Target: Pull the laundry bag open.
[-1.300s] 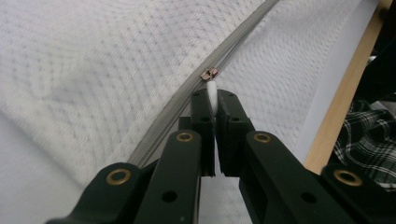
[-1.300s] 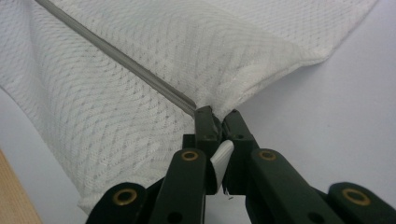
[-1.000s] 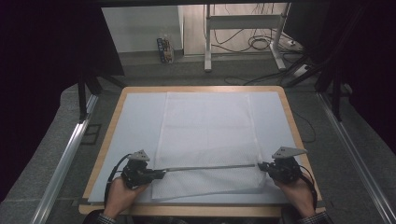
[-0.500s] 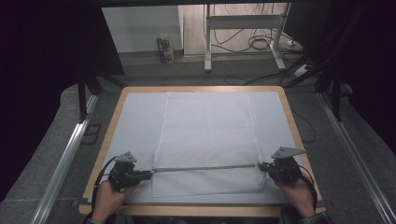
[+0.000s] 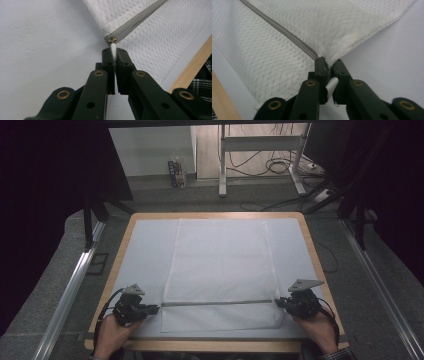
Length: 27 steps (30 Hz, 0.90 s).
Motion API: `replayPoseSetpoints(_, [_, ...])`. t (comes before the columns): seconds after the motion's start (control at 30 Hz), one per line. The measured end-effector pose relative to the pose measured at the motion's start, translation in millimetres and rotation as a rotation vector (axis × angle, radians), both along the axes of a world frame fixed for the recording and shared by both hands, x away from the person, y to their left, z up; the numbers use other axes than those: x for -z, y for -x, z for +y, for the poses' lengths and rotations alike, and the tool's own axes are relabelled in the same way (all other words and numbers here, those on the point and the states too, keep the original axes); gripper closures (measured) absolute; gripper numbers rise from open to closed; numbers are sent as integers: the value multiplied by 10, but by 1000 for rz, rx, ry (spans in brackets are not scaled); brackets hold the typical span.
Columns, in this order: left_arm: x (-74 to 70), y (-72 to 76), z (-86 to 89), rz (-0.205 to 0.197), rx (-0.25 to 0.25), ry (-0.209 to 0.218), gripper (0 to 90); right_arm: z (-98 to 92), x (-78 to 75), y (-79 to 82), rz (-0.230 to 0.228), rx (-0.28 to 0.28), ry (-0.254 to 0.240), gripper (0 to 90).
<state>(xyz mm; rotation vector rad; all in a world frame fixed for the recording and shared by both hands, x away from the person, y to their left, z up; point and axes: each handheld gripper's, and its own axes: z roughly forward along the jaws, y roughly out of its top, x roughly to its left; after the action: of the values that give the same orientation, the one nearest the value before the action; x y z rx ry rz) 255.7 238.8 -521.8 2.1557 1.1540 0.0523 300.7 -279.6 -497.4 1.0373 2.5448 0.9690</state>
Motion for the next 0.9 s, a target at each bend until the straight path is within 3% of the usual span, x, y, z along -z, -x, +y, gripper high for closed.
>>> replayPoseSetpoints(0.07, [2,-4,-6,-1,14,-32,872,-10,-5,19,-4,11,-4,759])
replayPoseSetpoints(0.27, [-3,7,-33,-44,12,-54,826,-67,-22,33,-3,37,-34,532])
replayPoseSetpoints(0.37, [-8,16,-54,-92,-11,-64,627,-83,-41,49,-24,42,-57,425])
replayPoseSetpoints(0.53, [-41,52,-66,-174,-45,-58,283,-57,-49,72,-57,37,-48,232])
replayPoseSetpoints(0.7, [-101,149,-51,-234,-74,-44,81,-45,-82,129,-94,42,-45,95])
replayPoseSetpoints(0.8, [-110,230,-30,-249,-75,-48,18,-29,-95,170,-117,31,-34,68])
replayPoseSetpoints(0.9, [-86,298,4,-251,-96,-64,20,-25,-103,210,-128,21,-46,51])
